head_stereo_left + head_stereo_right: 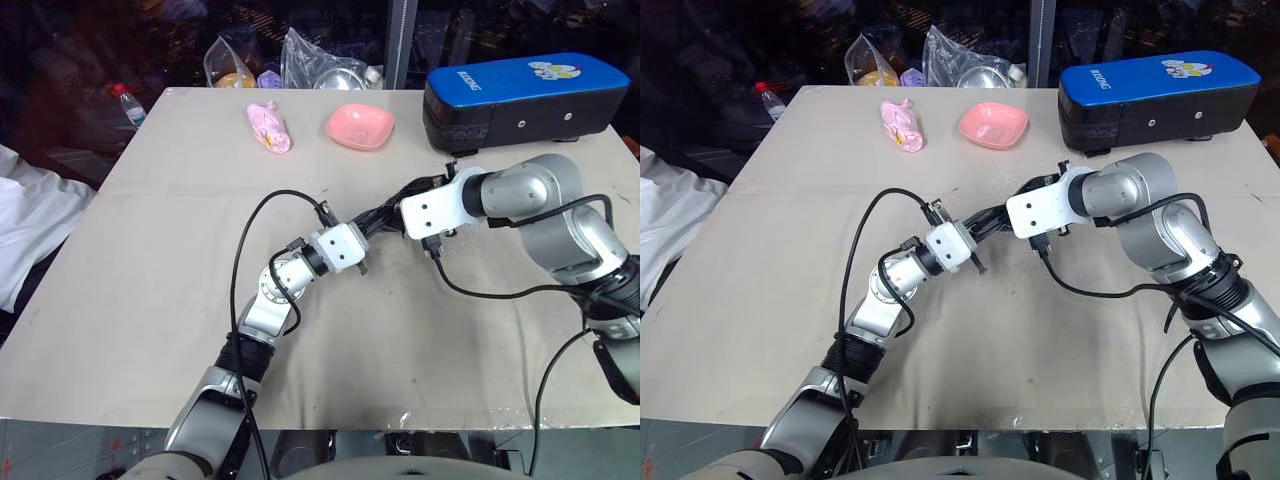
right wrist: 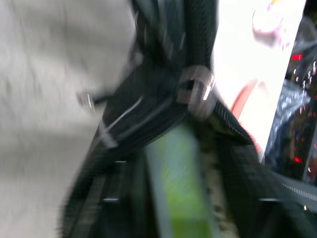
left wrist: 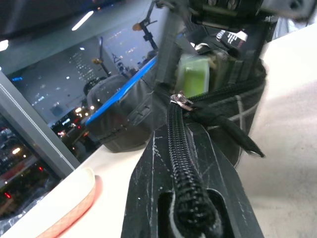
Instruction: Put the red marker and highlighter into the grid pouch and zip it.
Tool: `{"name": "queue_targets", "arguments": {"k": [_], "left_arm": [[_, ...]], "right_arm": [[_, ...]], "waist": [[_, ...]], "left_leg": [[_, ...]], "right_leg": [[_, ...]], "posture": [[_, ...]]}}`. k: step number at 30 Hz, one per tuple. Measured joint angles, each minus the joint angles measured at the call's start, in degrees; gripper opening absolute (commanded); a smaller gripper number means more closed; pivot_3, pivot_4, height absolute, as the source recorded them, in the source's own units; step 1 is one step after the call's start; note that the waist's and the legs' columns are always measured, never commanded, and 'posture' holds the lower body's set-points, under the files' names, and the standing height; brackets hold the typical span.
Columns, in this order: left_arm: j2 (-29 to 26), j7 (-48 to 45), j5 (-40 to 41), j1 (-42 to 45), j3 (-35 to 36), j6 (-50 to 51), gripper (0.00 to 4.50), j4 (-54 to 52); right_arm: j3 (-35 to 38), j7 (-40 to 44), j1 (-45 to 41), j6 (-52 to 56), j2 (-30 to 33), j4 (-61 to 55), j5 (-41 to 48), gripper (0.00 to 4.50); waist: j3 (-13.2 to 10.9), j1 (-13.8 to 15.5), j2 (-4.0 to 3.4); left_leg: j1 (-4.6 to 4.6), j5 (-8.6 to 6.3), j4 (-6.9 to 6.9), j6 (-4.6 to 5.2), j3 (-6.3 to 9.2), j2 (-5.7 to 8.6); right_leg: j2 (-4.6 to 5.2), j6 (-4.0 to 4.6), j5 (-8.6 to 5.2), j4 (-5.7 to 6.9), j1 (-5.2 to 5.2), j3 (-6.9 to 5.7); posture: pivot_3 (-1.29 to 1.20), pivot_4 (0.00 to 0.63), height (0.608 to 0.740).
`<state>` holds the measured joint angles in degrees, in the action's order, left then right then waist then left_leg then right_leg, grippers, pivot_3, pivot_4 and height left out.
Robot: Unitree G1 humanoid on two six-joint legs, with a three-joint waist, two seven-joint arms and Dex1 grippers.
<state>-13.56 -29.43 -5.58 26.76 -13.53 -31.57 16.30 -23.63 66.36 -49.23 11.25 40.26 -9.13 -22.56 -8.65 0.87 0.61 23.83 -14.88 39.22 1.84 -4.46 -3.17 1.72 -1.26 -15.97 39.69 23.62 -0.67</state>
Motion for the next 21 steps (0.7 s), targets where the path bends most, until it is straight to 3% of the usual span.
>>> {"name": "queue_targets", "arguments": {"k": [1,4,9,16,21], "left_arm": [[-0.13,0.17,0.0,0.0,0.04,0.14,0.0,0.0],[-0.42,0.36,0.01,-0.07,0.02,0.33,0.0,0.0],[-0.61,0.35,0.06,-0.26,0.0,0.82,0.0,0.0],[-0.49,0.27,0.2,-0.3,-0.01,1.11,0.0,0.0],[-0.43,-0.44,0.59,-0.25,-0.12,1.23,0.0,0.01]], "right_arm": [[1.68,0.05,0.0,1.22,0.17,0.06,1.56,4.12],[6.72,1.13,-0.06,5.71,1.54,-0.26,5.68,4.12],[17.33,4.56,-0.79,22.71,3.44,-6.23,17.76,4.12],[26.06,2.02,2.03,46.87,2.99,-19.03,31.5,4.12],[28.69,-7.38,12.17,64.03,-10.73,-29.79,39.79,4.12]], "waist": [[0.0,-0.02,0.0],[0.0,-0.03,0.0],[0.0,-0.23,-0.01],[0.01,-0.04,0.01],[0.02,-0.36,0.03]], "left_leg": [[0.0,0.0,0.0,0.01,0.0,0.0],[0.0,-0.03,0.0,0.06,0.01,0.0],[-0.04,-0.09,-0.05,0.16,0.03,-0.04],[0.02,-0.11,-0.05,0.19,0.21,-0.05],[0.01,-0.11,-0.04,0.19,0.18,-0.03]], "right_leg": [[0.0,0.0,0.0,0.0,0.0,0.01],[0.02,0.0,0.0,0.0,0.0,0.0],[0.04,0.01,0.0,0.02,0.0,0.01],[0.14,0.01,0.0,-0.01,-0.07,0.03],[0.17,0.01,0.0,0.1,-0.03,0.1]], "posture": [[0.0,0.15,0.738],[0.0,0.15,0.738],[0.0,0.15,0.738],[0.0,0.15,0.738],[0.0,0.15,0.738]]}}
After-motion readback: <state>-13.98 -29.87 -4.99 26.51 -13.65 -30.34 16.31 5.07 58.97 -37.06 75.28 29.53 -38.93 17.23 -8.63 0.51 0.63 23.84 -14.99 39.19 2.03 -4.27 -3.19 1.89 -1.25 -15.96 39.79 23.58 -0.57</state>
